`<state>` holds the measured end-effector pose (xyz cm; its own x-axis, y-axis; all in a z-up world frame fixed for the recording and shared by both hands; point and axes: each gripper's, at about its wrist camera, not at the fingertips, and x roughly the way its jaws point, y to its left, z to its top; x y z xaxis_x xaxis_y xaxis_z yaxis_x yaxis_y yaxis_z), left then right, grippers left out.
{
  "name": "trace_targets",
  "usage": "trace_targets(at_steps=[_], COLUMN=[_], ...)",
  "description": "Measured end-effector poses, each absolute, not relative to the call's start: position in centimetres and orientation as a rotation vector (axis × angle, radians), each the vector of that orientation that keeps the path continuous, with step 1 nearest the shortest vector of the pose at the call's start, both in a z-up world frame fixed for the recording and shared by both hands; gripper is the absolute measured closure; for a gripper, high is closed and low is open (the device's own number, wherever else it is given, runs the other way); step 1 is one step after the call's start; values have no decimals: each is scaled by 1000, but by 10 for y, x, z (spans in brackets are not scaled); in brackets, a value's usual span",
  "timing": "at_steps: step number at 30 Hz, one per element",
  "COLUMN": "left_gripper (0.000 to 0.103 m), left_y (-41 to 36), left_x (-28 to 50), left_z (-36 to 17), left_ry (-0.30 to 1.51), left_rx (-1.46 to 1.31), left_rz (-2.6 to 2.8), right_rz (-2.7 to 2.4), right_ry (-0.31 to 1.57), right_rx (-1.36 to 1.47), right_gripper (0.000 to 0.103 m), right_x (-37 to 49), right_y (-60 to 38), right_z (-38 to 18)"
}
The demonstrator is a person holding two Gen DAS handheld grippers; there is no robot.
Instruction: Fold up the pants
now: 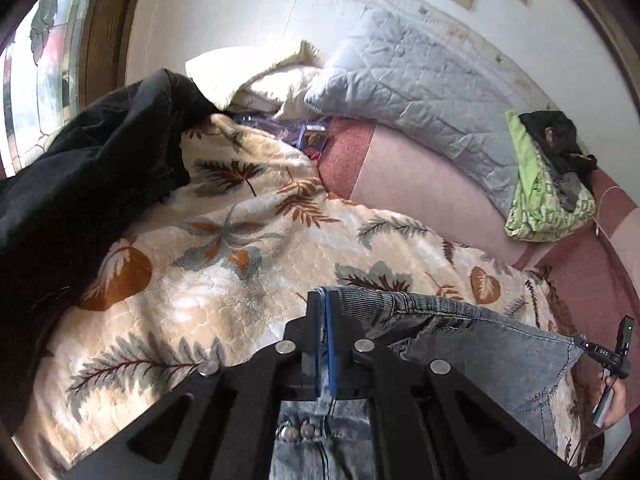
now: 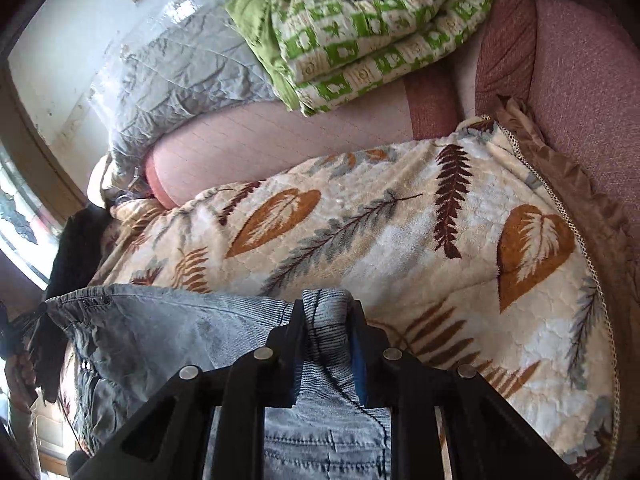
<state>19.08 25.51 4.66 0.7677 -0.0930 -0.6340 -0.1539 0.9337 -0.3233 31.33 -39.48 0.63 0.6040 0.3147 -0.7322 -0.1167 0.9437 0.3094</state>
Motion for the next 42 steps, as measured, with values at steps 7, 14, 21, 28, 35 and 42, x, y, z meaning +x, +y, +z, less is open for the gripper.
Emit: trace_targets(at_steps=[7,14,21,28,35,42], left_gripper=[102,87,57,58,101,101], left_y=[264,270,280,280,273,270], left_x=[88,168,304,355,377,348], left_z=[37,-20,-64,-95,-106,-72], left_ry=[755,976,1113,1161,1203,1081], left_rx=[-336,-434,-637,-611,-566,-540], left_rz=[-40,-39,-82,45,51,36], right_rz=[388,318,295,267,257,250], right_ry=[908,991,957,976,996,971], right_rx=[254,276,260,238,239,253], right_gripper=[82,82,82,82,82,82], right_x=[203,223,272,318,341,334], right_y=[-404,-392,-398,-404,-401,-402], right_z=[-6,-42,-18,-30,-46,-39])
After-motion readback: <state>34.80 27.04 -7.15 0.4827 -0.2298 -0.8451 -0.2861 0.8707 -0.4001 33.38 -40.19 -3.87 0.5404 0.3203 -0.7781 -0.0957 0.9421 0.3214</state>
